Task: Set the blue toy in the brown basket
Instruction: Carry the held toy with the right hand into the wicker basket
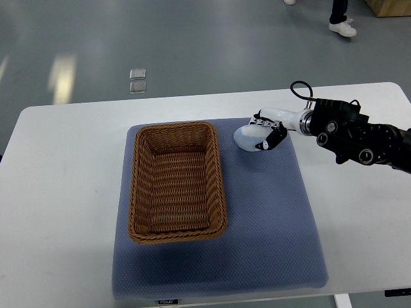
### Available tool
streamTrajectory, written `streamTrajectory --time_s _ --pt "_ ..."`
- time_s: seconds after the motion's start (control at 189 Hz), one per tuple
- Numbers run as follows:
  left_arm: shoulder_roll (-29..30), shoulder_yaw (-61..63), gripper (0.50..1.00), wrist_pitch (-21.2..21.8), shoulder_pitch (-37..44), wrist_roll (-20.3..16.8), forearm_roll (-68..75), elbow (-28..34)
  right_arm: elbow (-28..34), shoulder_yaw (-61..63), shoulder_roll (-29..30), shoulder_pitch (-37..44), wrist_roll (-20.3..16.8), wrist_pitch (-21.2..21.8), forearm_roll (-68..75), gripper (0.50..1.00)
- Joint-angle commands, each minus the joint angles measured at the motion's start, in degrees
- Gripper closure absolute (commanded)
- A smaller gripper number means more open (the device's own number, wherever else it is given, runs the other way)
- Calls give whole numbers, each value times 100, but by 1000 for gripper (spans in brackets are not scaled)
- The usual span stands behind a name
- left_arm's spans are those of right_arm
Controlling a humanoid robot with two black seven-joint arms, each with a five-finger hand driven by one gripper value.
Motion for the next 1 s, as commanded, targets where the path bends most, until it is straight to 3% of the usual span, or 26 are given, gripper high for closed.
streamTrajectory --time_s 0.0,0.143,0.286,0.456,0.536,0.7,0.997 --pt "0 4 500 0 0 -4 3 8 71 24 -73 96 2 41 6 991" --pt "0 12 500 0 0 -4 3 8 466 50 -495 535 2 155 76 1000" --pt "0 21 500 0 0 5 3 -1 1476 103 -1118 1167 -16 524 120 1000" --pt "0 12 500 0 -26 -4 3 -27 2145 94 -1233 1607 19 542 366 993" --pt "0 21 500 0 -26 5 3 -36 2312 85 -1092 1607 28 524 533 987" --pt "0 30 500 0 -26 5 3 -36 2224 -64 -240 1555 63 436 568 983" --pt "0 21 500 -9 -52 -4 12 -63 1337 -776 1394 1089 99 -91 445 969"
